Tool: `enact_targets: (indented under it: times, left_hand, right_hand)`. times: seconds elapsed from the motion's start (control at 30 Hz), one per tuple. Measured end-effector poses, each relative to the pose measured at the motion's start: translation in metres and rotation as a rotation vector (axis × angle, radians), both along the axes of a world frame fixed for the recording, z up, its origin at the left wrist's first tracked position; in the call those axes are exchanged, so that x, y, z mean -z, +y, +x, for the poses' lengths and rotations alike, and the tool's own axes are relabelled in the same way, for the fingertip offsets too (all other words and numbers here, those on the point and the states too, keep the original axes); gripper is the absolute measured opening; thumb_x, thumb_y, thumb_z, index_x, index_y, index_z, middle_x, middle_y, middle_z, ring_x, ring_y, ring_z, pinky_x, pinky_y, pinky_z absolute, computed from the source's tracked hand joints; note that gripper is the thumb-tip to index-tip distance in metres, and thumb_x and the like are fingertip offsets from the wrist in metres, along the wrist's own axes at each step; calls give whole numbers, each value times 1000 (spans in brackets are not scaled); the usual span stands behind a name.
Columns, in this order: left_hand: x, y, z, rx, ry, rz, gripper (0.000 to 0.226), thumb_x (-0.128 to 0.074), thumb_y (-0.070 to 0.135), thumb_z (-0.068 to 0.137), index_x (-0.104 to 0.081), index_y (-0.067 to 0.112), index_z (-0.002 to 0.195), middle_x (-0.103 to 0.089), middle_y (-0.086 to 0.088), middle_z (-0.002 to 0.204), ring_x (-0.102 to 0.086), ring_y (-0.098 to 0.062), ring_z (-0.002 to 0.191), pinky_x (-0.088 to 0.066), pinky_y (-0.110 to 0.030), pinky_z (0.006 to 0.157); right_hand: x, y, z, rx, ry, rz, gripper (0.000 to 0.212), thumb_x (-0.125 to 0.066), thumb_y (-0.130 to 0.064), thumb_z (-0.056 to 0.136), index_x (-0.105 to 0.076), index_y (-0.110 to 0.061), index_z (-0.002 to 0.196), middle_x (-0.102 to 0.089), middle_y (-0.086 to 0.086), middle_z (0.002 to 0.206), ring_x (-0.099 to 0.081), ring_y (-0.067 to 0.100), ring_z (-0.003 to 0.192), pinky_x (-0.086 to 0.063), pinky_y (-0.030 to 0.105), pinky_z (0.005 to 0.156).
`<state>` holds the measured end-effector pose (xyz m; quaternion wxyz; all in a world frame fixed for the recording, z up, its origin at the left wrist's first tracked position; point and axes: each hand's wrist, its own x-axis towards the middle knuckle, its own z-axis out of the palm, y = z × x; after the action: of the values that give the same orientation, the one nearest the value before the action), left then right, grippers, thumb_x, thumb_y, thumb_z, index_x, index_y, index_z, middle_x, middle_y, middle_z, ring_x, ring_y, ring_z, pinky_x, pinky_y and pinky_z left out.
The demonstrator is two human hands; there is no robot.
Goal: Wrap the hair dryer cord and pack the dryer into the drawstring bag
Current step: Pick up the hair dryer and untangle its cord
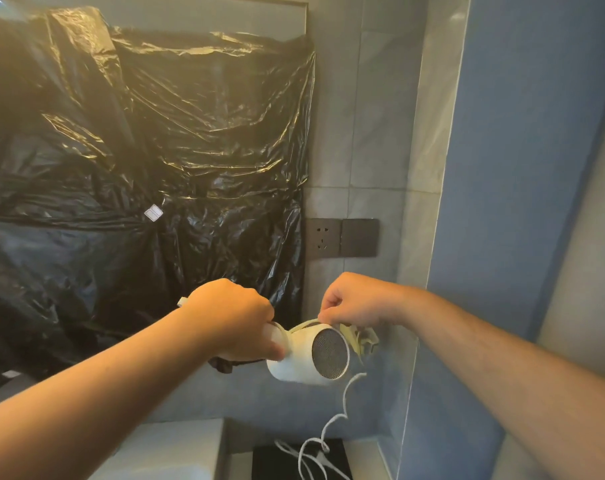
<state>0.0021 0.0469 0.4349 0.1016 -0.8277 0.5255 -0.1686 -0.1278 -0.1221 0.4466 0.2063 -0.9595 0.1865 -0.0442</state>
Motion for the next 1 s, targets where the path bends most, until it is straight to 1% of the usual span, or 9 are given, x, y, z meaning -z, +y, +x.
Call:
enact_targets:
  times: [0.07,0.13,0.23,0.37,0.47,0.67,0.83,0.93,1.0]
  left_hand:
    - [3,-4,6,17,-141,-91,39,-42,55,80,-50,20,65,-58,4,63,-51,-19,56,-46,-27,58]
    - [8,-7,16,39,-257,-160,34,-40,49,90,-49,20,73,-52,4,65,-47,-21,55,-42,-28,54]
    - [15,-11,30,-14,-270,-279,39,-35,54,96,-54,21,91,-48,4,72,-44,-22,60,-33,-30,52]
    - [22,-17,36,-70,-244,-335,51,-15,50,93,-54,19,102,-60,0,87,-55,-26,68,-34,-33,57]
    - [16,-17,34,-151,-48,-442,45,-31,62,96,-44,19,92,-67,1,90,-62,-25,74,-37,-33,61]
    - [9,-15,24,-192,391,-589,50,-26,69,92,-47,25,81,-61,7,79,-59,-18,72,-45,-35,69]
    - [15,-16,15,-70,878,-799,48,-39,64,87,-41,20,68,-47,7,55,-42,-13,47,-38,-29,54]
    - [16,-14,1,-37,1070,-887,48,-41,56,95,-43,15,70,-47,2,56,-40,-11,46,-36,-21,43]
    - [17,-12,-6,-80,1240,-886,51,-41,56,97,-52,10,77,-56,-5,63,-49,-16,52,-44,-24,48]
  right_hand:
    - [-1,1,2,42,-57,98,16,-56,-16,73,-69,-9,73,-54,5,64,-41,21,58,-37,26,46]
    - [-2,5,6,97,-144,244,21,-53,-8,71,-71,-10,82,-59,9,67,-45,22,55,-36,23,44]
    - [-2,18,12,135,-322,497,25,-55,-1,80,-65,-11,100,-63,9,67,-52,13,45,-41,20,39]
    - [7,40,17,172,-520,715,10,-59,0,82,-61,-8,89,-66,12,73,-53,12,47,-44,21,40]
    - [20,48,17,180,-586,716,7,-56,-7,88,-63,-7,91,-73,8,80,-51,11,50,-43,21,42]
    - [37,48,17,155,-706,823,13,-56,-11,93,-64,-8,83,-60,3,61,-38,9,44,-27,18,40]
    - [35,40,15,109,-699,879,16,-57,-13,94,-63,-6,81,-54,3,58,-34,9,42,-25,17,38]
    - [32,35,12,92,-686,901,18,-56,-15,95,-64,-6,82,-53,2,58,-32,9,41,-24,18,38]
    - [31,31,12,92,-692,926,19,-56,-15,95,-63,-5,81,-53,3,57,-31,8,39,-23,17,37]
